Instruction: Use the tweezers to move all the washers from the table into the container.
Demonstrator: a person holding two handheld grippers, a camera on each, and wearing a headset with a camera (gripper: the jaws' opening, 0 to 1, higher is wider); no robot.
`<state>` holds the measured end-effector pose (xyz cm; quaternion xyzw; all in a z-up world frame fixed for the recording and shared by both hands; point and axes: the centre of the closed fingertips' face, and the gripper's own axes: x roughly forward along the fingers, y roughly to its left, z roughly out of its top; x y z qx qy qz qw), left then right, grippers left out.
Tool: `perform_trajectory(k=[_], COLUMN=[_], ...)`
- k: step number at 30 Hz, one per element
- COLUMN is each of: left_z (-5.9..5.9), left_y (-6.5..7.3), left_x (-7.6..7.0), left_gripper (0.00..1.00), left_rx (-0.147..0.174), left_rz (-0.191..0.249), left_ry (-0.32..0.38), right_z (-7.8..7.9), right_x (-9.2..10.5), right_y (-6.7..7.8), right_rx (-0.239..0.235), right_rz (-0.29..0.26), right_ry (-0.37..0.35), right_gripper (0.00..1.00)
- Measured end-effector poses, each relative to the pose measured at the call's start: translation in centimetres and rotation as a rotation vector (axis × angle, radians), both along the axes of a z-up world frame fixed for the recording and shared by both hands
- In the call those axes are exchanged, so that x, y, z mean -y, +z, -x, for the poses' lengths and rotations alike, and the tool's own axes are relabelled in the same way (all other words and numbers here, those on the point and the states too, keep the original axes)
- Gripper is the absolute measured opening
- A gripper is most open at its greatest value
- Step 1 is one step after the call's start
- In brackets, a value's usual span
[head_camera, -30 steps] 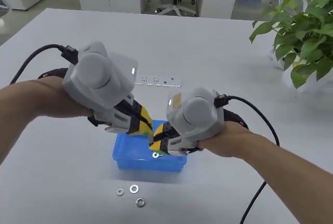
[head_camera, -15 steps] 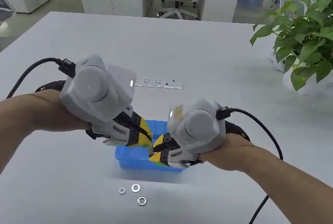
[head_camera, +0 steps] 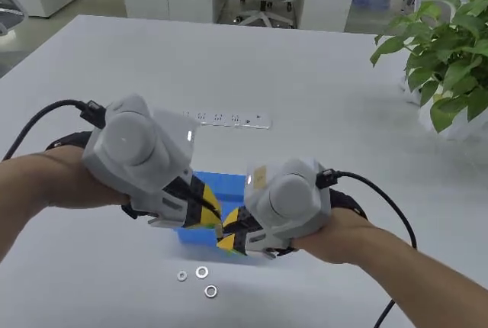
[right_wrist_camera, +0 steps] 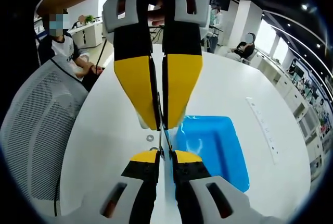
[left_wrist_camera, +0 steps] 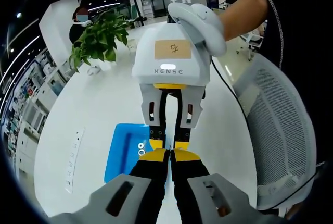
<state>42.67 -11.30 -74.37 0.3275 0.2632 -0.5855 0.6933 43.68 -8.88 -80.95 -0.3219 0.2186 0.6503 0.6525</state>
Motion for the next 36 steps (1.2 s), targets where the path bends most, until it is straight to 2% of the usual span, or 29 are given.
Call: perform_trajectory(k=[36], left_z=[2.7], left_y=[-3.4], left_x=[-0.5], left_gripper=[0.06], left_rx=[-0.066], left_rz=[-0.012], left_ry=[0.007], right_z=[3.6], right_x=[-0.3], right_y=[-3.4], right_rx=[-0.053], right_rz=[0.003], right_ry=[0.021], right_gripper=[0.12])
